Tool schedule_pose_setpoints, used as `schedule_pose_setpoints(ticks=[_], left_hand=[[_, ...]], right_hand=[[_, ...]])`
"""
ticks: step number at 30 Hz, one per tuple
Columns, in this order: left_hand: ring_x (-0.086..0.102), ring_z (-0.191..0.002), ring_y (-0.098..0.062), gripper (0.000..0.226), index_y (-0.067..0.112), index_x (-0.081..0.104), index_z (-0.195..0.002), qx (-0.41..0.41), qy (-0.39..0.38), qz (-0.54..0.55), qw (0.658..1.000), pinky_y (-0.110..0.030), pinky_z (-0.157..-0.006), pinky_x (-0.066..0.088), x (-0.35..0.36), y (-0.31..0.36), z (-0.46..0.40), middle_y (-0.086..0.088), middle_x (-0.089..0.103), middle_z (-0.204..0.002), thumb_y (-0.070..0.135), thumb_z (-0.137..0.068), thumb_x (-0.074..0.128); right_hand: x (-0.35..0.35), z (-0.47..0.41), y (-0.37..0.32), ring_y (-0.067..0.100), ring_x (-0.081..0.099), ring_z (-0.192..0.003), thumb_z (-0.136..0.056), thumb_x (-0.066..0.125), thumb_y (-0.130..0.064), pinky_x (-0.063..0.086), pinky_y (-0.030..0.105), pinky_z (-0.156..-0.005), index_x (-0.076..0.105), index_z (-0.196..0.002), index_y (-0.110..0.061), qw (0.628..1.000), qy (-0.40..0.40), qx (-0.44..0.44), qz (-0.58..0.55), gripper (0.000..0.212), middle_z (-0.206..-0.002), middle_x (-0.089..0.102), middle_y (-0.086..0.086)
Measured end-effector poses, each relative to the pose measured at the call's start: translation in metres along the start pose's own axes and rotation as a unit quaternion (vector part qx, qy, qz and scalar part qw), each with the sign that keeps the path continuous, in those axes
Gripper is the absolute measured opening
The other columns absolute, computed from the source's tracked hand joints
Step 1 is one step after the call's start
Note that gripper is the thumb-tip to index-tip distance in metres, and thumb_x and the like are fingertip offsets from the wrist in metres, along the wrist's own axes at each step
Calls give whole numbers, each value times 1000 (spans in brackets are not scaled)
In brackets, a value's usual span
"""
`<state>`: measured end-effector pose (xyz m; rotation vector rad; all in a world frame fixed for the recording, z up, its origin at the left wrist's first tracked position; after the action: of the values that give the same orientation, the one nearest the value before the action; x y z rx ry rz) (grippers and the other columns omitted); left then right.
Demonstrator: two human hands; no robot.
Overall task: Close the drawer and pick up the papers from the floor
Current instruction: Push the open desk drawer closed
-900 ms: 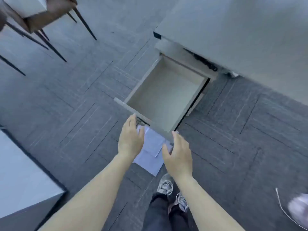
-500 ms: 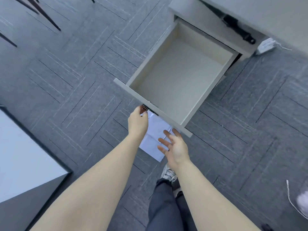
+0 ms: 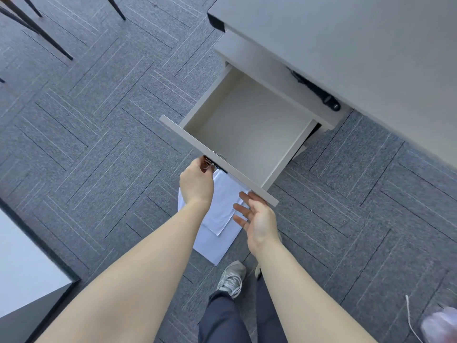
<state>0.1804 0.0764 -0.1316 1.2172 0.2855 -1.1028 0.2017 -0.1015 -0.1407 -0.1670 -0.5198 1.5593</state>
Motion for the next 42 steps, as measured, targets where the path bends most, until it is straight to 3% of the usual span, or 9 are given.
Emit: schedule_pose_setpoints(ticks=[6,12,19,23,29,34,39,42], left_hand=[[66,-93,-32,25,16,68,-104,24,18,-34,999,-42,-78,53,42,56,-34,-8,76,-96,30,-90,54],[66,-95,-34,27,16,64,-110,68,27,-78,994,-40,-77,52,78,107,-60,-9,75,-101,32,-94,51],[65,-98,-35,28,17,65,-112,87,21,-90,992,-40,-78,52,102,151,-81,-11,75,-103,33,-92,53],[66,-92,-38,28,12,67,-105,108,19,-103,989,-40,-72,50,110,166,-90,-14,74,-97,33,-91,54],[65,-95,-38,28,12,63,-112,154,11,-158,975,-43,-77,51,110,163,-92,-13,73,-103,30,-93,52],[65,-84,-41,35,6,62,-103,201,2,-216,955,-38,-64,41,112,163,-93,-21,72,-92,32,-100,38],[66,-78,-38,35,6,64,-89,166,-52,-130,976,-41,-65,50,110,158,-104,-18,72,-81,32,-96,41],[68,-90,-34,33,16,68,-100,126,-102,-115,980,-42,-76,53,110,155,-110,-13,74,-92,39,-91,46]], right_hand=[[-7,-32,-70,20,68,-95,-95,48,-16,52,32,-70,59,-108,-24,999,-11,-25,19,19,-125,65,0],[-13,-64,-128,21,68,-93,-95,48,-13,52,34,-71,60,-100,-30,998,-16,-57,31,22,-129,62,1],[-15,-90,-171,19,65,-88,-96,42,-7,52,31,-68,53,-124,-20,996,-2,-85,22,33,-128,63,-2],[-12,-96,-185,18,65,-90,-95,48,-9,53,32,-72,57,-108,-24,996,11,-87,8,21,-120,64,0],[-15,-97,-186,17,64,-82,-95,43,-6,52,31,-67,51,-123,-18,996,6,-80,47,32,-125,63,0],[-17,-97,-186,20,65,-85,-94,43,-6,52,33,-70,50,-127,-19,995,1,-76,65,36,-124,62,-2],[-14,-95,-188,21,66,-86,-95,48,-12,53,33,-69,50,-125,-21,997,-8,-63,45,31,-123,62,-2],[-11,-93,-186,21,66,-87,-95,49,-13,54,33,-70,44,-133,-21,997,-10,-61,47,39,-125,63,1]])
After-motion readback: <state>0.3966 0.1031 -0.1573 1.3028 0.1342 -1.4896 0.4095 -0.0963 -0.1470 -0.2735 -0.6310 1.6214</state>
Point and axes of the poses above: each hand's wrist, its own z-axis away from the middle knuckle, its own x-axis out of the palm, y = z × x, the point moved 5 cm from there along -z, towards the middle knuckle
